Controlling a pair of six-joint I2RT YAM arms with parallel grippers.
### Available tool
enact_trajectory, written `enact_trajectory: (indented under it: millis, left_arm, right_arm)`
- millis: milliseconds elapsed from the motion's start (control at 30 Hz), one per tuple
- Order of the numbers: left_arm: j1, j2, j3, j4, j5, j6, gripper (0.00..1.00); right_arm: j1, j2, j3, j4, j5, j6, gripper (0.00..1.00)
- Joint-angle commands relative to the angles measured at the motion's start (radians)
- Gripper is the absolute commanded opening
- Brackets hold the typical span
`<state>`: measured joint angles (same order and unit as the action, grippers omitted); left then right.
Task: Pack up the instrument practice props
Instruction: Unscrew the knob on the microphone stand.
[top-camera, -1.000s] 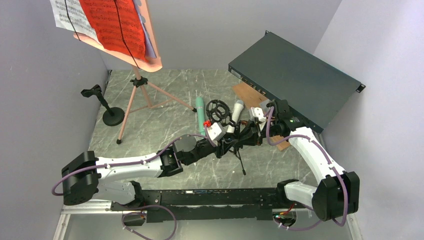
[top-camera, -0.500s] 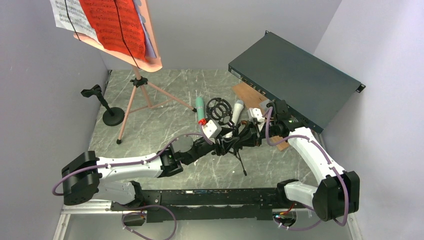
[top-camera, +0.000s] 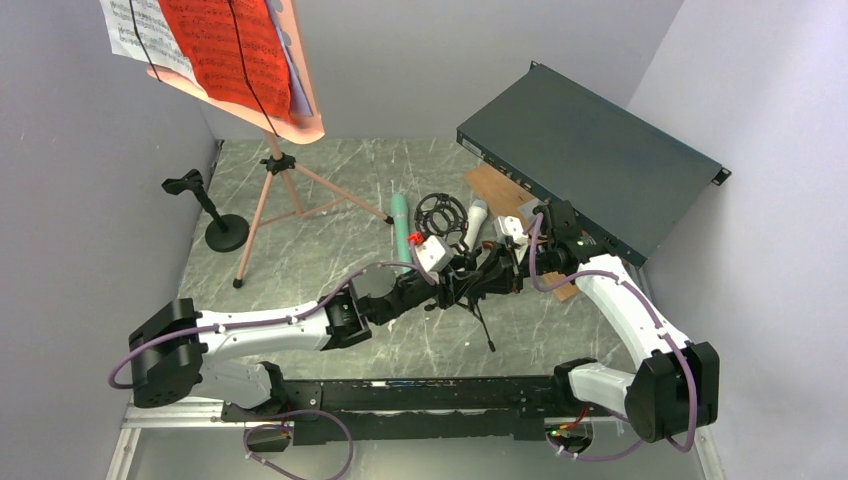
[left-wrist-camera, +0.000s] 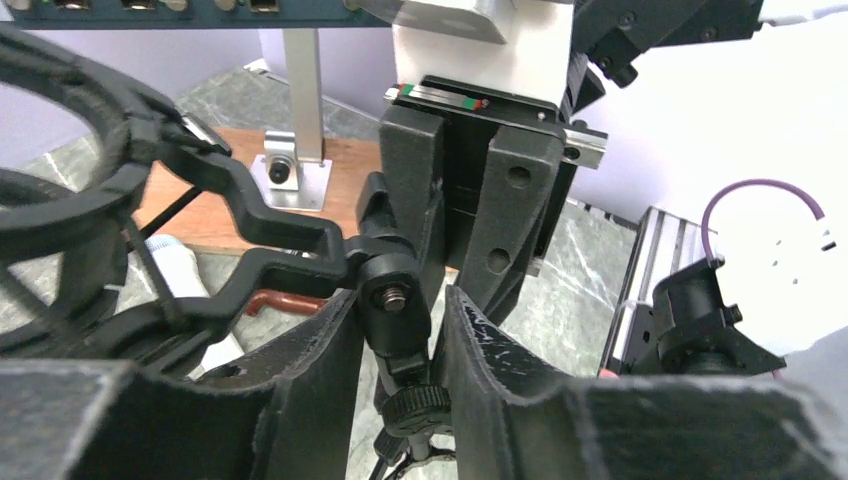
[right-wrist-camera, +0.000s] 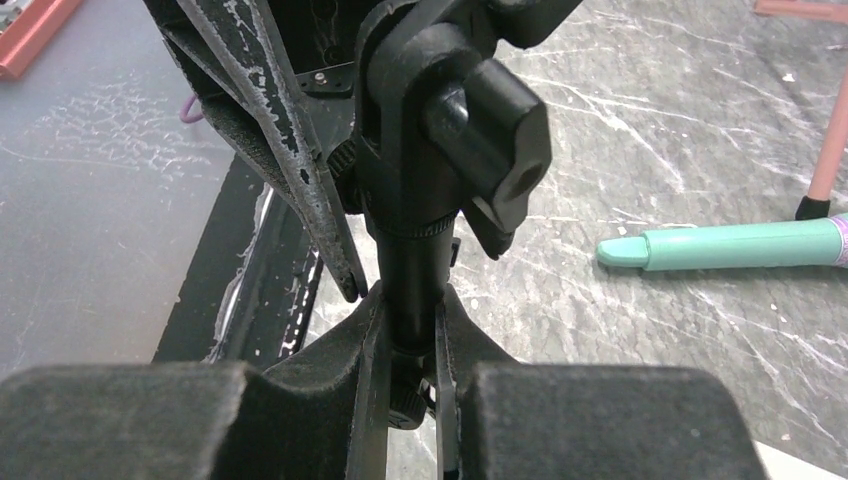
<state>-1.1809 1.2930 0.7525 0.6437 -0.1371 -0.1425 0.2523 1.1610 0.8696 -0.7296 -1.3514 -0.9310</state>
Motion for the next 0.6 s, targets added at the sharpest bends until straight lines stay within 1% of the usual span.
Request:
enact_trajectory:
  millis: [0,233,400,467,533,567]
  left_arm:
    - [0.007,0.011,0.071,-0.118,0.05,0.03,0.36]
    - [0.024,-0.009,0.13,-0.294,0.11,0.062,0.37]
    - [0.043,-0.006,0.166,-0.364,0.128,0.066,0.48]
    - [0.047,0.0,0.172,-0.366,0.147,0.066,0.5]
    - [0.05,0.007,0.178,-0.366,0.156,0.064,0.49]
    - [0.051,0.01,0.18,-0.365,0.157,0.064,0.44]
  right_arm:
    - [0.007,-0.017,0.006,0.041,-0.068,-0.002,0.0]
    - [0.007,-0.015,0.005,0.047,-0.066,0.004,0.0]
    - [0.007,-0.014,0.003,0.051,-0.066,0.008,0.0]
    - [0.007,-0.013,0.002,0.051,-0.066,0.008,0.0]
    - [0.008,-0.013,0.003,0.051,-0.065,0.008,0.0]
    - [0.008,-0.014,0.003,0.051,-0.064,0.008,0.0]
